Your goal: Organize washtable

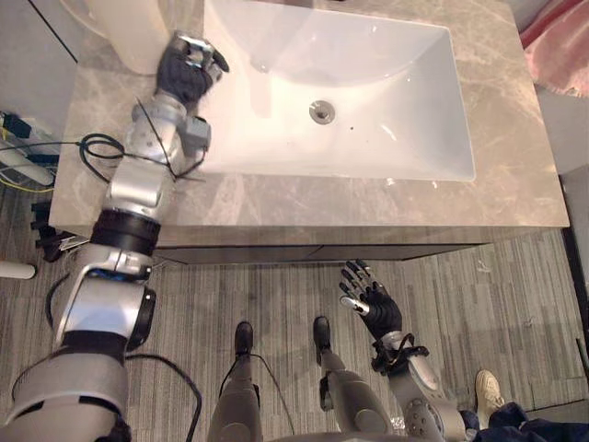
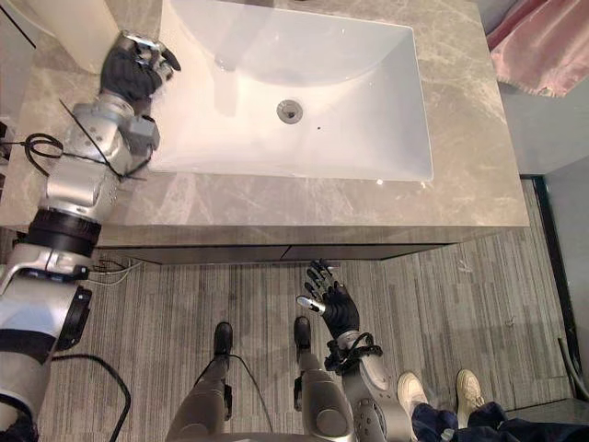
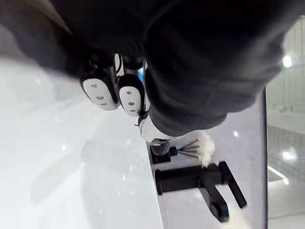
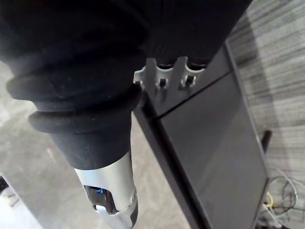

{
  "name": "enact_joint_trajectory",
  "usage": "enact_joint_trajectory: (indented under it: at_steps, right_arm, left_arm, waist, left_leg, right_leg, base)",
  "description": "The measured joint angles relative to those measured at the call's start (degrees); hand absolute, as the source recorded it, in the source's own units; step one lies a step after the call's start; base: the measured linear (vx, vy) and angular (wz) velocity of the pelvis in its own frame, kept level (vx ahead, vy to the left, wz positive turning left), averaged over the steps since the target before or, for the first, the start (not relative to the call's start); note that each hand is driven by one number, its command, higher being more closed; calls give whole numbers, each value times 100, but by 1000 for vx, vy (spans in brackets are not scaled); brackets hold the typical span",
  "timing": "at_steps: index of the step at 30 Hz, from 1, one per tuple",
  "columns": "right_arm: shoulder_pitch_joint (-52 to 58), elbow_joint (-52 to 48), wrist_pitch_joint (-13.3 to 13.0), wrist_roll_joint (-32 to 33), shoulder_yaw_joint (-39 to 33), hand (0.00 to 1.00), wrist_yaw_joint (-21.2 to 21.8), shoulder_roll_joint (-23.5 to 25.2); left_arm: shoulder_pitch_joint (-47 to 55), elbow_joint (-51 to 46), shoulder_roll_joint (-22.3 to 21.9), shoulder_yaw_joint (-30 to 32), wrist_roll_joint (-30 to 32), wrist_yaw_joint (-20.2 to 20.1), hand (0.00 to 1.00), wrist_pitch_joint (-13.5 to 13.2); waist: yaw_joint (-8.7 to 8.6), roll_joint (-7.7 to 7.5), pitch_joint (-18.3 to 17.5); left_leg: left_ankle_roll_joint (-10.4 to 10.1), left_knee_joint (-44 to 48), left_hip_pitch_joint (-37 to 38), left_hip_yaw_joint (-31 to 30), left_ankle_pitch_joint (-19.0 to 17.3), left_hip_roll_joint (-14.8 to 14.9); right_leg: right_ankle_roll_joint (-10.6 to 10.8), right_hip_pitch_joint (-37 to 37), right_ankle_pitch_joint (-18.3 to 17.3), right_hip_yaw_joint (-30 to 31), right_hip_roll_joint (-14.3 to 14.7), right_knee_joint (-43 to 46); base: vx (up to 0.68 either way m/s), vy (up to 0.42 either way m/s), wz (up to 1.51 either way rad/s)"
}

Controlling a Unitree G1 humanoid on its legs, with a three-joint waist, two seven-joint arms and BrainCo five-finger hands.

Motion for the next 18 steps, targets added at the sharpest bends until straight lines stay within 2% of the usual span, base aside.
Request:
enact_joint_trajectory:
  at_steps: [6,8,14,18]
  right_arm:
    - [-35,7,2,42,0,0,5,-33]
    - [-15,36,12,41,11,0,8,-92]
    - [23,227,27,36,32,0,50,-206]
    - [68,228,29,32,8,0,122,-237]
  left_arm:
    - [734,-546,-4,34,-148,-115,100,-48]
    - [913,-565,-5,99,-155,-136,100,-128]
    - [1394,-567,-36,369,-243,-150,100,-140]
    - [1488,-560,-112,427,-243,-83,100,-134]
  waist:
    - [126,16,-9]
    - [126,44,-36]
    - [179,177,-276]
    - [202,207,-303]
  left_leg:
    - [-4,-1,153,-68,-5,3]
    - [-16,-1,153,-159,-10,-3]
    - [-4,-1,156,-214,2,-9]
    - [-8,-1,179,-275,5,-6]
  right_leg:
    - [-8,186,-11,-61,2,-2]
    - [-33,235,-28,-160,-3,-1]
    - [-11,271,-22,-214,-6,-1]
    - [1,322,-37,-278,-2,-1]
  base:
    - [-16,3,5]
    - [-30,8,19]
    - [10,0,6]
    - [15,-3,7]
